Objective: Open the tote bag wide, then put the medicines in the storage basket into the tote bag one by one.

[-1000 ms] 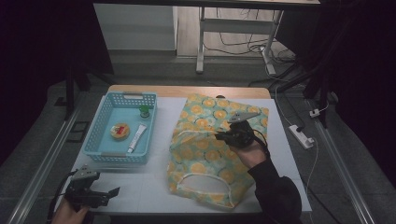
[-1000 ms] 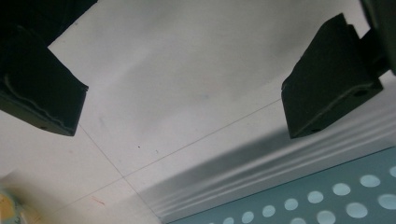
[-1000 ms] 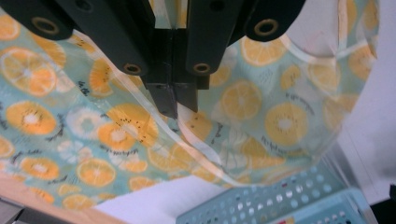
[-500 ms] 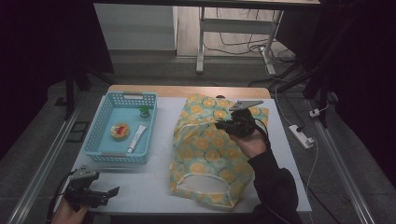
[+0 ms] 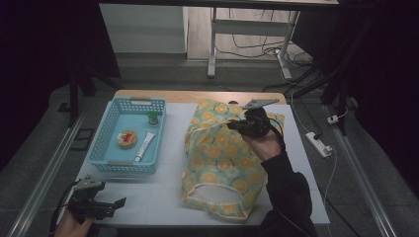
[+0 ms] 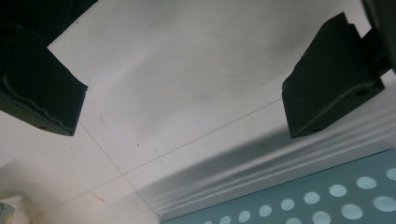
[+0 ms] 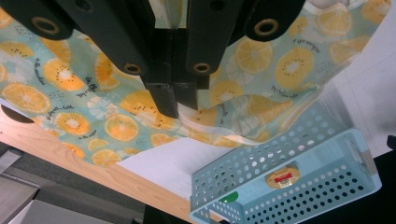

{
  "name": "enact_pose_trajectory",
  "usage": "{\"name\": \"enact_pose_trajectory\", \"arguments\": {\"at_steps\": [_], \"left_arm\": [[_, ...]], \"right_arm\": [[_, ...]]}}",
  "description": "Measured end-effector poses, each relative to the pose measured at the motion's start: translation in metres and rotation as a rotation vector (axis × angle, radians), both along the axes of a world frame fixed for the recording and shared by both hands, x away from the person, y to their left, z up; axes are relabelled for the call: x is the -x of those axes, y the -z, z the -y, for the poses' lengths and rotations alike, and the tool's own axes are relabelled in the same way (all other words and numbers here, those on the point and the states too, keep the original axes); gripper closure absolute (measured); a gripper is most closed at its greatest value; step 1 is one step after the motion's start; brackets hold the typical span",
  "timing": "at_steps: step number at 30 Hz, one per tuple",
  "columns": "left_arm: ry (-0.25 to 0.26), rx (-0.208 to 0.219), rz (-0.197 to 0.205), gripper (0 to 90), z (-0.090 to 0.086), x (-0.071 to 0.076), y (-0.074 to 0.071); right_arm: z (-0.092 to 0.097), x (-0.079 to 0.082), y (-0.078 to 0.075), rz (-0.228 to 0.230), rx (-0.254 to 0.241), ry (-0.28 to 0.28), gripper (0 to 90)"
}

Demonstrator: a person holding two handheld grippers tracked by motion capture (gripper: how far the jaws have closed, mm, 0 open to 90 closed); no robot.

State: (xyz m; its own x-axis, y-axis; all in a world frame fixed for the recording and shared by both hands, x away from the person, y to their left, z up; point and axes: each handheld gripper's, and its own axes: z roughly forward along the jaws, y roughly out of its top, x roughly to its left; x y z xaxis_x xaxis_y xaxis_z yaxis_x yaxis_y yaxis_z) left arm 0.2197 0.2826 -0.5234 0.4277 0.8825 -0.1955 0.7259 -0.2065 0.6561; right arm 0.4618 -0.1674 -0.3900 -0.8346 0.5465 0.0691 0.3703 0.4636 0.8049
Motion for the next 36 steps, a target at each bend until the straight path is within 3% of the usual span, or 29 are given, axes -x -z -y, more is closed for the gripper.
{"name": "enact_pose_trajectory", "arguments": {"at_steps": [16, 29, 36], "left_arm": [[0.006, 0.022, -0.009, 0.4, -0.002, -0.001, 0.0], [0.034, 0.133, -0.034, 1.8, -0.012, -0.004, 0.002], [0.05, 0.158, -0.04, 1.7, -0.014, -0.005, 0.001]], "right_arm": [[-0.001, 0.0, 0.001, 0.003, 0.001, 0.005, 89.9], [0.002, 0.002, 0.001, 0.009, -0.005, 0.005, 89.9], [0.003, 0.002, 0.002, 0.008, -0.005, -0.001, 89.9]]}}
